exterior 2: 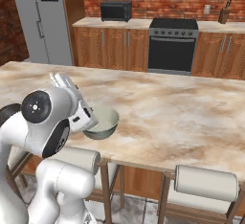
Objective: Pick up the bowls from the cabinet and place each bowl in front of a stool on the dining counter.
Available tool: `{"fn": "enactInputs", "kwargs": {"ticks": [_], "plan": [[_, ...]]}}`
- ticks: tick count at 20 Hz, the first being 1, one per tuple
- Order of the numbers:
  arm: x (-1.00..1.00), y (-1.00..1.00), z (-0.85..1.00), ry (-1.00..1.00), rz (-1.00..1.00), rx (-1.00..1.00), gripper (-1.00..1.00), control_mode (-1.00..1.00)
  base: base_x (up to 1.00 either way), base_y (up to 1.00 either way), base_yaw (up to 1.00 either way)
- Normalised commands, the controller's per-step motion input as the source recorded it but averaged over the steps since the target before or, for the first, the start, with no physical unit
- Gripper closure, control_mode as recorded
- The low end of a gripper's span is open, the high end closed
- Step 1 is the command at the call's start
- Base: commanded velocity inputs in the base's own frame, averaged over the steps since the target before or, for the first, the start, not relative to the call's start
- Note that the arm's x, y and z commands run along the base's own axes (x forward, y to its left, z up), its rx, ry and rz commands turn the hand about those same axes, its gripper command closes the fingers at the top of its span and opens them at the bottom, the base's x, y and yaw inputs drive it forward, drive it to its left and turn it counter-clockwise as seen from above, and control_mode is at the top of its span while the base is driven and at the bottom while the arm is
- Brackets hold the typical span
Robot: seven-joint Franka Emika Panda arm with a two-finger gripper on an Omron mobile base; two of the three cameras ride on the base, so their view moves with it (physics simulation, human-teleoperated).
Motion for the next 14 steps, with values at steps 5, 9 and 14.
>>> {"fn": "enactInputs", "kwargs": {"ticks": [5,9,14], "plan": [[-0.73,0.11,0.54,0.09,0.25,-0.12,-1.0,-1.0,0.0,0.0,0.0],[-0.65,0.21,0.23,0.41,0.21,-0.25,-1.0,-1.0,0.0,0.0,0.0],[-0.46,0.2,0.12,0.23,0.22,-0.24,-1.0,-1.0,0.0,0.0,0.0]]}}
